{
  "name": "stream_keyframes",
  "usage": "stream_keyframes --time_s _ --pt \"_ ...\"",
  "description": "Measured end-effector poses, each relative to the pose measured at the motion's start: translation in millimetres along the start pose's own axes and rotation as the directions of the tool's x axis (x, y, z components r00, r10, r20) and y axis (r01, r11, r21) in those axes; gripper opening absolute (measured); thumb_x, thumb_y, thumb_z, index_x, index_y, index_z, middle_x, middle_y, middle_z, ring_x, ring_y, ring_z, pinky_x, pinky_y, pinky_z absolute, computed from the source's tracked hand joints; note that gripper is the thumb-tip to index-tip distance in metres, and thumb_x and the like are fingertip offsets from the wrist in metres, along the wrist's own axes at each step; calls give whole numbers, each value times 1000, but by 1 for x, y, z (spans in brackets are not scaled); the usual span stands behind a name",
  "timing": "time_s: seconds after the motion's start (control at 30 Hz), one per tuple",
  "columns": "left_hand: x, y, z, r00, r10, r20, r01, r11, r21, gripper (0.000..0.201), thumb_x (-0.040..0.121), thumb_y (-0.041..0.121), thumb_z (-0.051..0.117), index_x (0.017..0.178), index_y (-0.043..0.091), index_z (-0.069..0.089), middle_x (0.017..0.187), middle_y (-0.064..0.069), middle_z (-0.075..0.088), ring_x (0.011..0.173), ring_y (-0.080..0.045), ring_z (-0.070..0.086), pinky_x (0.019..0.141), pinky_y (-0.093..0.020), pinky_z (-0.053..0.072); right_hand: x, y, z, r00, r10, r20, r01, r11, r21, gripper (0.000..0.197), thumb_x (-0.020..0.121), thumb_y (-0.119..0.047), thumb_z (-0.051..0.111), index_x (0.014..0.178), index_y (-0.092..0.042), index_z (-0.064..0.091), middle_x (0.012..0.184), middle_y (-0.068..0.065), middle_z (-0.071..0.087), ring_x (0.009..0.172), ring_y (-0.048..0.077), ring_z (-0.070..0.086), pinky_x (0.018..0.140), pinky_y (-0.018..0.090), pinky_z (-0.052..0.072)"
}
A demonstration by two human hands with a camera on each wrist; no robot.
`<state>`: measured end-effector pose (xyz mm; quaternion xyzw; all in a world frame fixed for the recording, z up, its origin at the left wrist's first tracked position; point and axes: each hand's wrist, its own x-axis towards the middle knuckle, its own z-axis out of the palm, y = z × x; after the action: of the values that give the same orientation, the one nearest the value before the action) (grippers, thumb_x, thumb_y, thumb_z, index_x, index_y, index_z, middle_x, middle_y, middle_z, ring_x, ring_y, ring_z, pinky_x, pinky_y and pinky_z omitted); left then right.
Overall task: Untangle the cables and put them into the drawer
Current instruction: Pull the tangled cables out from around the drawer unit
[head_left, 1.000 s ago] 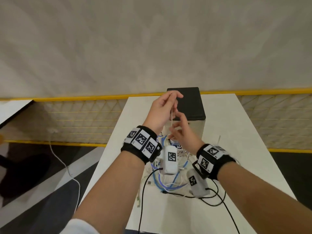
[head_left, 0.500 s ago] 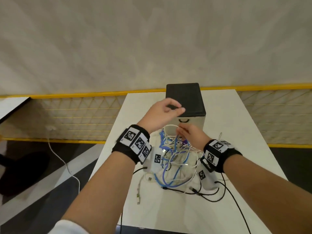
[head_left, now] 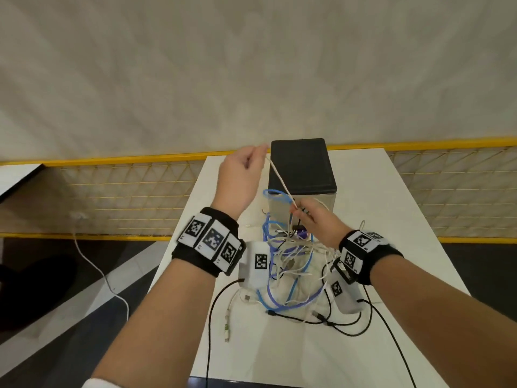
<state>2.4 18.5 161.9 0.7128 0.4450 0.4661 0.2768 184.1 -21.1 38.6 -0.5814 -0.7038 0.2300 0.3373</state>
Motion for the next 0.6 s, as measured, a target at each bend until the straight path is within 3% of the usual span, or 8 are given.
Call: stream_keyframes --time_s 0.07,0.13,0.2,0.27,0.37,0.47,0.53,0.6 --pt "-2 -6 -3 994 -52 -99 50 999 -17 39 102 34 51 71 9 51 52 9 31 46 -5 30 52 -24 27 6 -9 -5 994 98 45 -102 991 90 24 101 -20 39 97 -10 60 94 18 61 68 20 52 69 39 49" --pt "-7 -11 -5 991 -64 -115 72 995 70 26 102 37 49 99 13 57 50 8 37 43 -6 34 54 -28 32 9 -17 -9 986 135 93 -147 980 135 27 102 -18 36 92 -10 59 92 20 61 61 21 49 62 37 48" --pt "-15 -13 -6 1000 9 8 -11 963 269 39 101 42 47 137 29 42 49 7 38 43 -7 40 49 -29 34 9 -24 -12 990 108 93 -122 981 149 26 102 -19 36 90 -13 58 86 12 60 60 16 49 59 29 46" --pt "-24 -11 0 963 37 268 -163 871 463 56 100 49 46 150 41 23 53 7 42 50 -9 47 51 -27 38 8 -32 -15 996 49 75 -58 991 122 23 102 -21 37 93 -17 58 83 4 59 64 11 51 62 21 43" --pt "-29 -20 14 879 -92 467 -250 746 618 42 100 53 42 134 29 46 76 2 53 76 -23 61 63 -32 42 9 -37 -17 994 -32 100 27 998 59 17 101 -21 39 96 -22 55 84 2 58 76 14 54 71 29 45" --pt "-26 -25 13 887 -66 457 -247 769 589 34 101 50 43 105 19 56 79 -2 58 83 -29 61 65 -32 41 6 -34 -19 996 -38 80 35 999 36 13 100 -26 44 97 -22 56 90 -4 60 82 6 56 73 23 45" --pt "-25 -22 13 898 12 440 -288 772 567 31 101 47 43 100 20 57 74 1 57 77 -25 58 63 -31 37 3 -29 -19 999 -34 27 34 999 16 8 96 -22 53 99 -21 60 96 -4 57 83 -3 52 72 10 38" --pt "-28 -20 15 918 60 393 -284 790 544 29 102 45 44 99 21 59 67 6 51 71 -21 53 61 -30 34 3 -26 -17 1000 1 -28 -1 1000 1 17 92 -18 58 108 -19 63 105 -5 53 86 -2 50 76 6 36"
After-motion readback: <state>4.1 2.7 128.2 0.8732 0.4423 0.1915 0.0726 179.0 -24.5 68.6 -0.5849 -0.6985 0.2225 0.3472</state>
